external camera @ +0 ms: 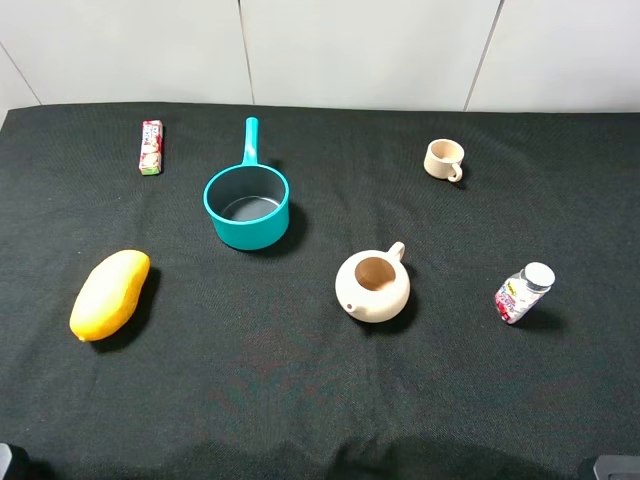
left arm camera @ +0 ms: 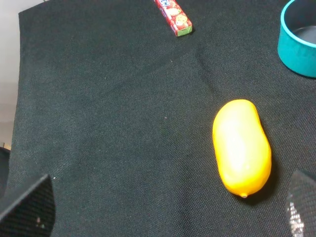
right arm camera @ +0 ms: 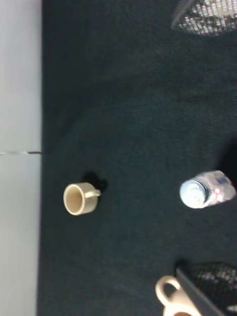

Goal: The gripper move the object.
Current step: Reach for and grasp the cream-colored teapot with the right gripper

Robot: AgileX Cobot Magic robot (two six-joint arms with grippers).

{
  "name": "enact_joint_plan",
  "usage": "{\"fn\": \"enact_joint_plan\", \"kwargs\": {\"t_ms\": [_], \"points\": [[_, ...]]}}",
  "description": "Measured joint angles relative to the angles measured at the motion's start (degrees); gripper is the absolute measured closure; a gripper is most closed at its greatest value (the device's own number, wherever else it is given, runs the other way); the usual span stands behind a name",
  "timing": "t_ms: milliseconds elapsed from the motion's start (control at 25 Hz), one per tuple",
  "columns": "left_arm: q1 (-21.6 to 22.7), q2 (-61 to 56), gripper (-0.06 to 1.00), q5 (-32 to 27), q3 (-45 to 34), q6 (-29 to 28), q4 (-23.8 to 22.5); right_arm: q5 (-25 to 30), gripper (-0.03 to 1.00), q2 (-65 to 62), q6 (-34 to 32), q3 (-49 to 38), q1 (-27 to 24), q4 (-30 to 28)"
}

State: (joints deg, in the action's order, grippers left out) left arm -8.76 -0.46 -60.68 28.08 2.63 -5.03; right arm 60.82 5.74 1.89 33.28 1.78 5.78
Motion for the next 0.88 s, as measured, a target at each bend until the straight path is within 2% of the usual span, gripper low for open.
{"fn": "enact_joint_plan", "kwargs": {"t_ms": [360, 600, 880], "points": [[0.0, 0.0, -0.05, 0.0, 0.0, 0.0, 0.0, 0.9, 0.27, 15.4, 7.3, 6.0, 0.0, 5.9], [0.0, 0.0, -0.05, 0.0, 0.0, 0.0, 0.0, 1.0, 0.27, 22.7, 8.2, 9.4, 0.1, 8.0], [0.0, 0.0, -0.05, 0.0, 0.0, 0.0, 0.0, 2.3, 0.27, 30.5, 8.6, 12.0, 4.8, 7.7]]}}
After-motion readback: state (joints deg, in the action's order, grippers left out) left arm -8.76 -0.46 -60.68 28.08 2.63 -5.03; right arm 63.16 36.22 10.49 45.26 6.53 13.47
